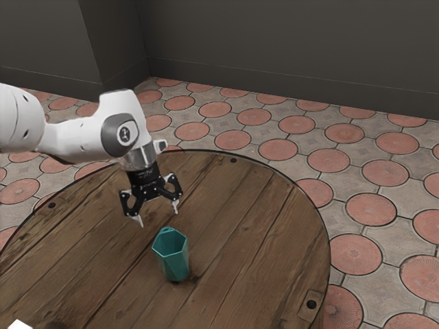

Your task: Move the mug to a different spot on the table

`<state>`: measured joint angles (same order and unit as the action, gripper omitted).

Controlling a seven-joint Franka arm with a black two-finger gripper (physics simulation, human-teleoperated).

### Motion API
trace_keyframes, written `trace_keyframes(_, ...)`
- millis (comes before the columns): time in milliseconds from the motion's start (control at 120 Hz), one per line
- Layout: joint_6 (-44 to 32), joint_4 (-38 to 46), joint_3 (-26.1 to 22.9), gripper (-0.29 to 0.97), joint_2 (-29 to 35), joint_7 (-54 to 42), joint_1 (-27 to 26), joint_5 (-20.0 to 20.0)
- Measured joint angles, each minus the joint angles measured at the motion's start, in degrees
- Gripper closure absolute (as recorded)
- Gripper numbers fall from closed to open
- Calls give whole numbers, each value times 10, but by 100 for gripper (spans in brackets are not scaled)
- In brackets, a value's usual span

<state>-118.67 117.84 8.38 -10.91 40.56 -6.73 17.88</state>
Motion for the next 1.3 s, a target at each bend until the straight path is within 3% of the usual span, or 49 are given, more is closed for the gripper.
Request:
trace_keyframes(192, -6, 12, -1, 3, -3, 40, -13, 4)
trace_keyframes(458, 11, 13, 0, 27, -16, 68, -27, 4)
trace_keyframes(958, 14, -1, -1, 51, -57, 91, -27, 4)
trace_keyframes(1300, 117, -80, 3, 56, -81, 97, -16, 8)
